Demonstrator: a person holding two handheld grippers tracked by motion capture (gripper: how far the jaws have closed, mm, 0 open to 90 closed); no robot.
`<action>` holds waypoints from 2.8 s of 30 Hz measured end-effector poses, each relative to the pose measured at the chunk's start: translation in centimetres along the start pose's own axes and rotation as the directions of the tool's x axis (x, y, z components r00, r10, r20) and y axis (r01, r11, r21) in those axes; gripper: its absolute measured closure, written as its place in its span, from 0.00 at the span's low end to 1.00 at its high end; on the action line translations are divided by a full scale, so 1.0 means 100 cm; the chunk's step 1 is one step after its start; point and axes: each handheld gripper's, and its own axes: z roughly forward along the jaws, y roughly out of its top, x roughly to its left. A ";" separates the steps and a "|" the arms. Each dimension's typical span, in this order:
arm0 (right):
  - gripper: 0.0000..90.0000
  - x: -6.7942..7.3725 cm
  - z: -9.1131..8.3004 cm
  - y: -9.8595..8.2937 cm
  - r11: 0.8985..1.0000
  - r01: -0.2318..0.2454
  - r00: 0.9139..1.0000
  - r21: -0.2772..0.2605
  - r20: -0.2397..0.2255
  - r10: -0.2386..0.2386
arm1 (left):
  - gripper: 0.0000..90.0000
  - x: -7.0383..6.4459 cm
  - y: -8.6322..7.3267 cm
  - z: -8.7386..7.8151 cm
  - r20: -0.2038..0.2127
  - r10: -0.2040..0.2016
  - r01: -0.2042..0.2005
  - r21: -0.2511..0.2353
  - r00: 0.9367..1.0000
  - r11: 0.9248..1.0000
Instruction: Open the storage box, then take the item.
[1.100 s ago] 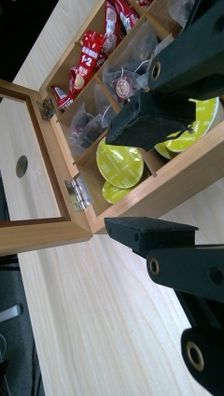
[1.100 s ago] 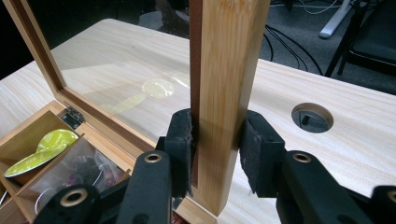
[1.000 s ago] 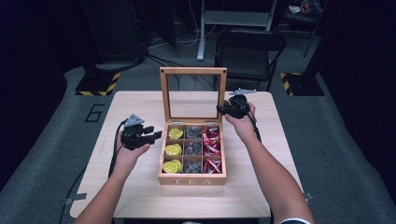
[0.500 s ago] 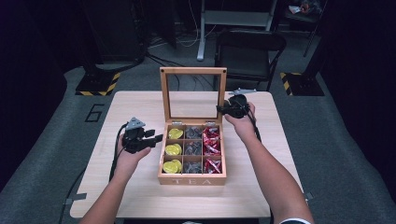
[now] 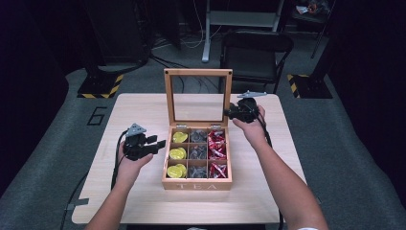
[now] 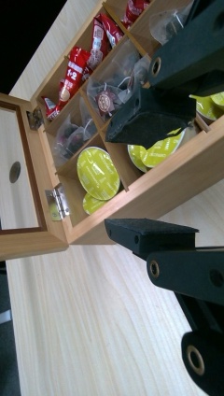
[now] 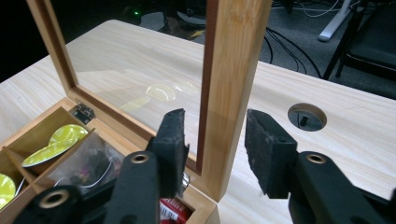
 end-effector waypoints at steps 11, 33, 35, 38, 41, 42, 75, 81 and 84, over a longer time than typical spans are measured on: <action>0.60 0.011 -0.023 -0.012 1.000 0.026 1.000 0.001 0.007 -0.027 | 0.55 0.001 -0.006 -0.002 -0.004 -0.005 0.005 0.002 1.000 1.000; 0.59 0.050 -0.056 -0.052 0.991 0.129 0.990 0.024 -0.065 -0.127 | 0.53 0.002 -0.015 -0.008 -0.017 -0.020 0.020 -0.002 1.000 1.000; 0.61 0.056 -0.057 -0.056 0.986 0.163 0.985 0.019 -0.066 -0.161 | 0.53 0.002 -0.016 -0.008 -0.019 -0.019 0.019 0.000 1.000 1.000; 0.63 0.061 -0.059 -0.061 0.986 0.166 0.983 0.019 -0.084 -0.163 | 0.53 0.003 -0.016 -0.009 -0.018 -0.019 0.020 0.000 1.000 1.000; 0.64 0.067 -0.060 -0.066 0.985 0.172 0.981 0.022 -0.096 -0.169 | 0.53 0.003 -0.017 -0.008 -0.022 -0.022 0.022 -0.009 1.000 1.000; 0.64 0.068 -0.061 -0.067 0.984 0.176 0.980 0.025 -0.101 -0.172 | 0.53 0.003 -0.017 -0.009 -0.018 -0.019 0.019 0.000 1.000 1.000; 0.66 0.099 -0.061 -0.107 0.975 0.204 0.961 0.083 -0.209 -0.183 | 0.53 0.003 -0.022 -0.007 -0.027 -0.028 0.029 0.010 0.999 1.000; 0.66 0.102 -0.057 -0.113 0.973 0.208 0.957 0.099 -0.227 -0.181 | 0.53 0.003 -0.023 -0.007 -0.028 -0.024 0.024 0.008 0.999 1.000; 0.66 0.104 -0.053 -0.117 0.973 0.203 0.956 0.113 -0.236 -0.173 | 0.53 0.003 -0.023 -0.008 -0.030 -0.024 0.024 0.005 0.999 1.000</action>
